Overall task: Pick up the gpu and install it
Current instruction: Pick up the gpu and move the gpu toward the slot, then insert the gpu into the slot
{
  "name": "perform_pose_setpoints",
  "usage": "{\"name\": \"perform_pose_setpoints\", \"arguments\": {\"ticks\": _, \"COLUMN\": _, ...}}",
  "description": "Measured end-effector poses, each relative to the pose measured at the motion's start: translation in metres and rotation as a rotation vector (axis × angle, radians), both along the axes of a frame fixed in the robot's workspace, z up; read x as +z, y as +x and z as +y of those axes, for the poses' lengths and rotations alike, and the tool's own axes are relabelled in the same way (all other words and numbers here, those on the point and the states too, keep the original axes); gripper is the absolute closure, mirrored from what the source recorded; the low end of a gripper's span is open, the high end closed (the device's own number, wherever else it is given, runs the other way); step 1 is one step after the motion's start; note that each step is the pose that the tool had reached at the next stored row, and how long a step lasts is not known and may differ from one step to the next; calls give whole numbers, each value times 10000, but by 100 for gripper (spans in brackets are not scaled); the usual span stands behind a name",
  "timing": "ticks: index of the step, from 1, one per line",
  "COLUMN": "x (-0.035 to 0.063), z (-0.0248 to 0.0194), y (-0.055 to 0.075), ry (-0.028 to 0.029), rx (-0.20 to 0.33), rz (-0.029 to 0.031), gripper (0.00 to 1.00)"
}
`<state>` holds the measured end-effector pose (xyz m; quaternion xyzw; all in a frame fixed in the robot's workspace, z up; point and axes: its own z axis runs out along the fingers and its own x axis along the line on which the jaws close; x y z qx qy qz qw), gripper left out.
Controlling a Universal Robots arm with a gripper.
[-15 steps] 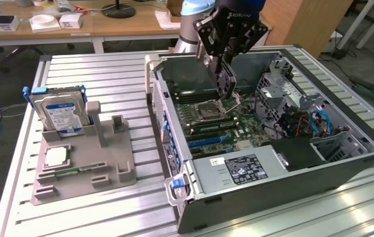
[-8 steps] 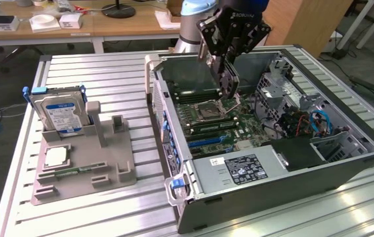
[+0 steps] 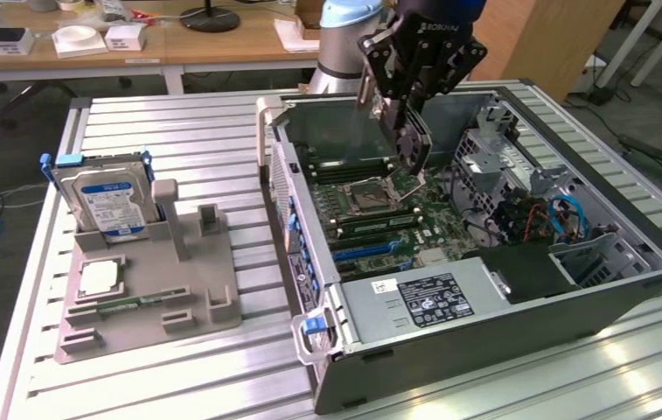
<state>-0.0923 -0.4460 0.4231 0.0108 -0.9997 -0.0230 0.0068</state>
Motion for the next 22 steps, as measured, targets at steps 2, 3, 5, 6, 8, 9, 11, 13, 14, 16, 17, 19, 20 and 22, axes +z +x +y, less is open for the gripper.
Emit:
{"name": "perform_pose_setpoints", "arguments": {"ticks": 2, "x": 0, "z": 0, "y": 27, "ry": 0, "rx": 5, "rz": 0, "gripper": 74}}
{"name": "perform_pose_setpoints", "arguments": {"ticks": 3, "x": 0, "z": 0, "y": 40, "ry": 1, "rx": 10, "rz": 0, "gripper": 74}}
{"name": "perform_pose_setpoints", "arguments": {"ticks": 5, "x": -1, "z": 0, "y": 55, "ry": 1, "rx": 14, "rz": 0, "gripper": 74}}
{"name": "perform_pose_setpoints", "arguments": {"ticks": 6, "x": 0, "z": 0, "y": 65, "ry": 0, "rx": 16, "rz": 0, "gripper": 74}}
{"name": "perform_pose_setpoints", "arguments": {"ticks": 8, "x": -1, "z": 0, "y": 93, "ry": 1, "rx": 27, "rz": 0, "gripper": 74}}
{"name": "perform_pose_setpoints", "arguments": {"ticks": 9, "x": -1, "z": 0, "y": 107, "ry": 0, "rx": 34, "rz": 0, "gripper": 74}}
{"name": "perform_pose_setpoints", "arguments": {"ticks": 11, "x": -1, "z": -1, "y": 118, "ry": 0, "rx": 42, "rz": 0, "gripper": 74}}
{"name": "perform_pose_setpoints", "arguments": {"ticks": 13, "x": -1, "z": 0, "y": 119, "ry": 0, "rx": 42, "rz": 0, "gripper": 74}}
{"name": "perform_pose_setpoints", "arguments": {"ticks": 14, "x": -1, "z": 0, "y": 119, "ry": 1, "rx": 42, "rz": 0, "gripper": 74}}
{"name": "perform_pose_setpoints", "arguments": {"ticks": 16, "x": -1, "z": 0, "y": 119, "ry": 0, "rx": 42, "rz": 0, "gripper": 74}}
{"name": "perform_pose_setpoints", "arguments": {"ticks": 17, "x": -1, "z": 0, "y": 119, "ry": 0, "rx": 42, "rz": 0, "gripper": 74}}
{"name": "perform_pose_setpoints", "arguments": {"ticks": 19, "x": -1, "z": 0, "y": 119, "ry": 0, "rx": 42, "rz": -1, "gripper": 74}}
{"name": "perform_pose_setpoints", "arguments": {"ticks": 20, "x": -1, "z": 0, "y": 119, "ry": 0, "rx": 42, "rz": -1, "gripper": 74}}
{"name": "perform_pose_setpoints", "arguments": {"ticks": 22, "x": -1, "z": 0, "y": 119, "ry": 1, "rx": 42, "rz": 0, "gripper": 74}}
